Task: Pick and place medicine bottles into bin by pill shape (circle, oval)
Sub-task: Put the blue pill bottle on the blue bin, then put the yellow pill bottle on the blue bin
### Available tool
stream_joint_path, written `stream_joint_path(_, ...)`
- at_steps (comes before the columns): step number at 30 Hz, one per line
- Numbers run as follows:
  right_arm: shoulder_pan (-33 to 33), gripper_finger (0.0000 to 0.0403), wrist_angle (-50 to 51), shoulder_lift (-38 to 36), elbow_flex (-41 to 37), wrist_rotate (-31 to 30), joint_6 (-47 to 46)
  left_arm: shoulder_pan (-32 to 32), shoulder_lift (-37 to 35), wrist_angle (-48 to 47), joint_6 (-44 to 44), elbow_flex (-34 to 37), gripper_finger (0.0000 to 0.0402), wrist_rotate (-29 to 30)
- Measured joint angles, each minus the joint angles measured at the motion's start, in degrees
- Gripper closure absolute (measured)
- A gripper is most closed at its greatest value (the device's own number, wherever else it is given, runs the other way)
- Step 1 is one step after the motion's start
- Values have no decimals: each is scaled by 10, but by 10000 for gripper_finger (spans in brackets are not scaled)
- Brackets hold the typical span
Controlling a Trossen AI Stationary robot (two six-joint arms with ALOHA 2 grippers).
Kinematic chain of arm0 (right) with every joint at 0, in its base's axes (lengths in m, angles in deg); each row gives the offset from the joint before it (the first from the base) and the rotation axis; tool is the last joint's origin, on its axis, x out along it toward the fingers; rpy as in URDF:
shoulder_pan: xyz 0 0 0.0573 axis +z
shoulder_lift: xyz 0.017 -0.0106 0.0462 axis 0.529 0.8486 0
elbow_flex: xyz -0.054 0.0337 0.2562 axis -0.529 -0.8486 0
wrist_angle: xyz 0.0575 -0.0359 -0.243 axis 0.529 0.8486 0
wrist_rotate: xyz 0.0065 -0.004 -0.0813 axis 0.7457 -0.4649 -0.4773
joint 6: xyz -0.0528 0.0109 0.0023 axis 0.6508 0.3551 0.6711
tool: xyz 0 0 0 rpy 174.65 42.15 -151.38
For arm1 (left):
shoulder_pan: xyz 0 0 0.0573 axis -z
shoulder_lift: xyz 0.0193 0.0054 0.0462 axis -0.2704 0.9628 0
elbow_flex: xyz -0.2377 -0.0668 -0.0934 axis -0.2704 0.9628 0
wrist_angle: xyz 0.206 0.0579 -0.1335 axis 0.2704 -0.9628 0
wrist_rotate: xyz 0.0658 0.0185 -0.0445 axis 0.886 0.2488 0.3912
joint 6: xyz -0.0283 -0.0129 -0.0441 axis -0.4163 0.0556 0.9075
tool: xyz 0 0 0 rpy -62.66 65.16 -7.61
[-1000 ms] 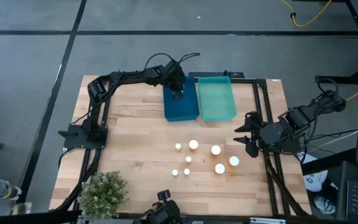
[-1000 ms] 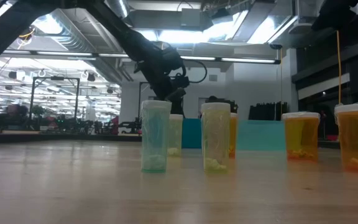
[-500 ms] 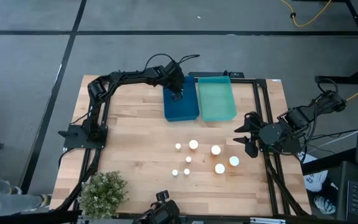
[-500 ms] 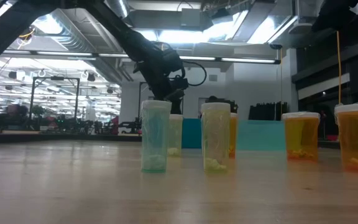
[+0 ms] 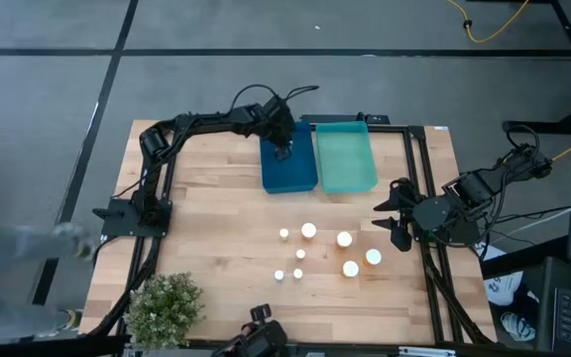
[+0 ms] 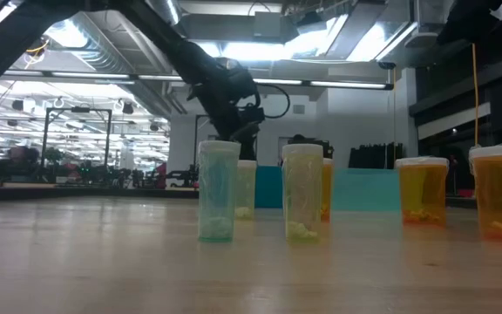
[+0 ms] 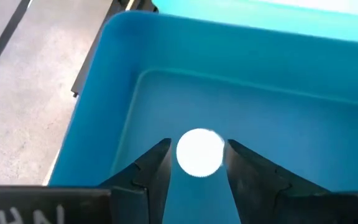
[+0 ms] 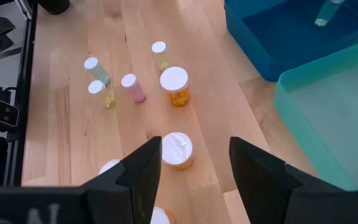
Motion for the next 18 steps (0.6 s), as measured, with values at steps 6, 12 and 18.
stream_joint_path(6,0,212,0,0,0,0,0,10,0,-55,3,-64,260,0)
stream_joint_path(12,0,212,0,0,0,5,0,40,-1,-239,59,-178,261,0)
stream_joint_path(18,0,212,0,0,0,5,1,101,-1,-467,58,-274,262,0)
